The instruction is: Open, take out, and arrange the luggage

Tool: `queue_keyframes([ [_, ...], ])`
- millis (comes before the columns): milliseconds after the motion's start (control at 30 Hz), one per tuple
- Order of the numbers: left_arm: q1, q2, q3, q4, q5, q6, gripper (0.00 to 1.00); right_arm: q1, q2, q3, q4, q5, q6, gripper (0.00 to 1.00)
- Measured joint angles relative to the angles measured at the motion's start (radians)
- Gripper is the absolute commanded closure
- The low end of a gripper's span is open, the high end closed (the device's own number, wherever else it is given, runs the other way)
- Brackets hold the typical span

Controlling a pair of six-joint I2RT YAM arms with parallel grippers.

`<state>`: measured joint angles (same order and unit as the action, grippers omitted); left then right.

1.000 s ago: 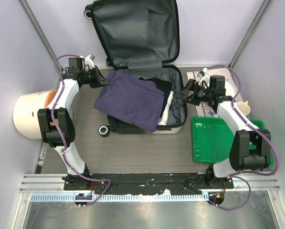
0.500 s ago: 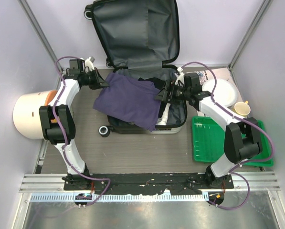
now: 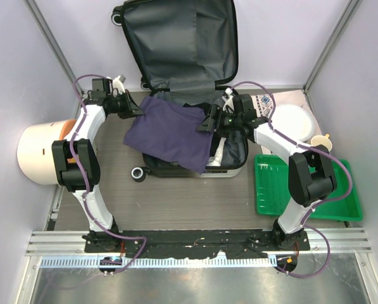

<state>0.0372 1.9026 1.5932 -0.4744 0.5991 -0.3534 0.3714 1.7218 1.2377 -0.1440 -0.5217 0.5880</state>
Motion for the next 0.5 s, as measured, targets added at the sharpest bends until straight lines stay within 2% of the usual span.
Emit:
queue_keyframes([
  [300, 0.0, 0.0, 0.01, -0.013, -0.004, 0.024, 1.0, 0.005, 0.048, 0.018, 0.006, -0.003, 0.043, 0.22],
  [333, 0.0, 0.0, 0.01, -0.014, -0.003, 0.026, 1.0, 0.005, 0.057, 0.019, 0.004, -0.003, 0.049, 0.26],
  [400, 0.0, 0.0, 0.01, -0.014, -0.003, 0.034, 1.0, 0.006, 0.07, 0.019, 0.004, -0.003, 0.058, 0.43],
  [433, 0.0, 0.0, 0.011, -0.014, -0.002, 0.039, 1.0, 0.007, 0.072, 0.02, 0.004, -0.004, 0.062, 0.57],
  [500, 0.0, 0.0, 0.011, -0.014, 0.003, 0.05, 1.0, 0.006, 0.073, 0.024, 0.001, -0.005, 0.07, 0.7],
])
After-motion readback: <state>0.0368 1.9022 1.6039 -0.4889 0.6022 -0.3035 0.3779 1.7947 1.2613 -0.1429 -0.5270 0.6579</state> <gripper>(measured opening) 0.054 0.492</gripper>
